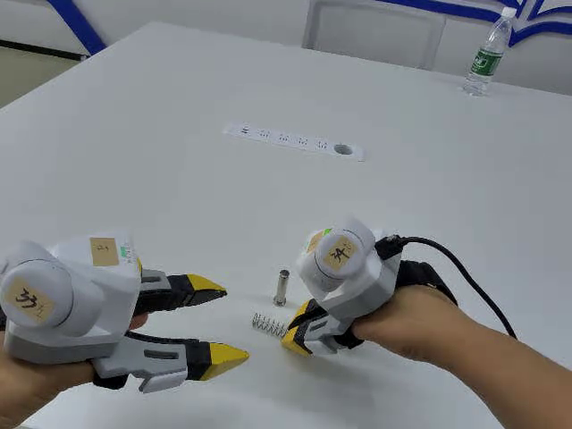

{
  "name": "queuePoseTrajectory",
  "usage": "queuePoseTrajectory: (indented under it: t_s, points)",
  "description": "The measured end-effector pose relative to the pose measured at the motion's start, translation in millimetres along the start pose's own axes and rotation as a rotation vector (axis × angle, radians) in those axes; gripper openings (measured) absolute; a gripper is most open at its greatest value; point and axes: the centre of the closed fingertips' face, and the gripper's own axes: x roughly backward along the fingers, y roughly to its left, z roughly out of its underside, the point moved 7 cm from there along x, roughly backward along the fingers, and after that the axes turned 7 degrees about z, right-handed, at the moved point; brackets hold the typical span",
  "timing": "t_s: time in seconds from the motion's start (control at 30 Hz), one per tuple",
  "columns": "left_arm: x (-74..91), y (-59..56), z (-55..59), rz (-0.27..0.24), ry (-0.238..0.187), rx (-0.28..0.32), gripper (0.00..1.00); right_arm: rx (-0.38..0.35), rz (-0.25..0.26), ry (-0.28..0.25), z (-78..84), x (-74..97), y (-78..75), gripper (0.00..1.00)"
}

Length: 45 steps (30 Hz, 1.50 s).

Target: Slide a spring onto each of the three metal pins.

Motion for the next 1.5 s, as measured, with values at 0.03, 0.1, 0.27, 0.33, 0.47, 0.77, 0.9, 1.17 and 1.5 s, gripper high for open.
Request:
queuePoseTrajectory:
  t_s: [0.03,0.1,0.27,0.33,0.47,0.77,0.9,1.17,1.5]
  points:
    - [-0.1,-0.1,0.0,0.001,0.000,0.000,0.45,0.000,-0.001,0.001,-0.2,1.0,0.8,0.11]
    - [-0.8,-0.5,0.2,0.004,0.002,-0.001,0.45,0.013,0.006,-0.007,-1.8,4.8,2.1,0.11]
    - [-6.0,-1.3,2.3,0.016,0.016,-0.010,0.45,0.046,-0.003,-0.011,-6.4,18.5,8.3,0.11]
    - [-8.4,-2.9,1.2,0.023,0.021,-0.022,0.45,0.050,-0.018,-0.013,-7.3,25.7,11.0,0.11]
    - [-12.9,-6.6,-0.3,0.041,0.036,-0.052,0.45,0.065,-0.061,-0.005,-7.1,41.0,18.5,0.11]
    - [-23.9,-19.1,-1.9,0.101,0.038,-0.113,0.38,0.158,-0.086,0.021,-7.5,69.3,33.2,0.11]
    - [-27.7,-25.3,-2.2,0.129,0.039,-0.142,0.33,0.184,-0.091,0.035,-8.4,74.3,37.7,0.11]
    - [-33.3,-33.5,-4.4,0.167,0.040,-0.213,0.22,0.210,-0.101,0.044,-14.2,81.4,44.6,0.11]
    - [-34.4,-34.5,-5.0,0.172,0.042,-0.256,0.12,0.218,-0.098,0.040,-19.0,89.3,46.9,0.11]
